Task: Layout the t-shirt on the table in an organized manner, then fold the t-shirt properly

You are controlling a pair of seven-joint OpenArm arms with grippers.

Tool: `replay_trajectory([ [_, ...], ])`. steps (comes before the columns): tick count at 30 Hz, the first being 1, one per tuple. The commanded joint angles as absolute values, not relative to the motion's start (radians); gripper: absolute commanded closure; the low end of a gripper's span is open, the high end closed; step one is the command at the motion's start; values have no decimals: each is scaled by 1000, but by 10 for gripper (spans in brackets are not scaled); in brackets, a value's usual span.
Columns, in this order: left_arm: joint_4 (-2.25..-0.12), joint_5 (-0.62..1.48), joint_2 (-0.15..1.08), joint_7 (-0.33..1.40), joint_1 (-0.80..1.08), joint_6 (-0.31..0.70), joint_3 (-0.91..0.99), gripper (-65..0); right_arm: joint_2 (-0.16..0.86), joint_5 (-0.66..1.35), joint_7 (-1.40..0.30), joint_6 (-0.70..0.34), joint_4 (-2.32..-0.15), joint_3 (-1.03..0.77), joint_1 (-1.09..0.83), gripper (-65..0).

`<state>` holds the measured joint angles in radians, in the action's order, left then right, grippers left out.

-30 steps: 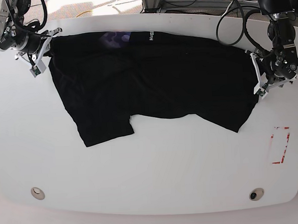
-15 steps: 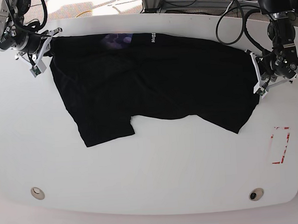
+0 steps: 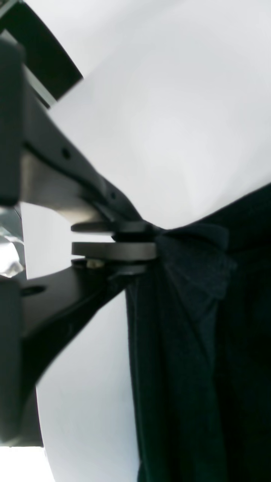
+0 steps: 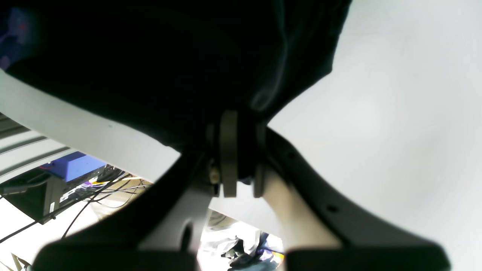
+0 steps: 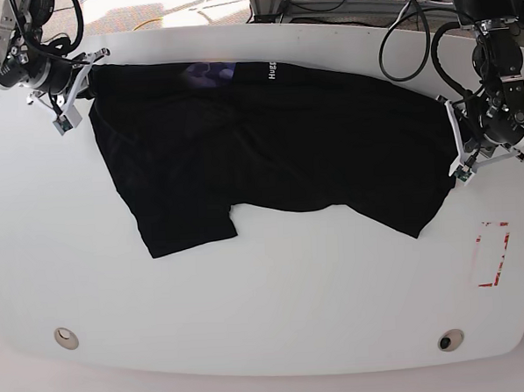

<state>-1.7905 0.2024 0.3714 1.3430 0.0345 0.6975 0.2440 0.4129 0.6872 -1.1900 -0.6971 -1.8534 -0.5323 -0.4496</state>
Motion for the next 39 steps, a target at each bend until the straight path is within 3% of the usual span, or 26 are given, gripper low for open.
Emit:
replay_trajectory([
  [1,-1817,199,386,1339,-5,698,251,-14,430,700,-1179,-698,-1867,-541,-449,-40],
  [12,-1785,197,384,1339,-71,698,249,-15,429,700,-1179,-698,-1867,-541,-449,-40],
  [24,-1570,197,374,1334,-163,698,252,-29,414,697,-1179,-698,-1867,-541,-450,-40],
  [29,-1549,194,344,1313,-179,698,254,-142,406,697,-1179,-698,-1867,-541,-450,-40],
  [39,-1546,194,348,1299,-182,698,252,-429,404,700,-1179,-698,-1867,-541,-452,-40],
])
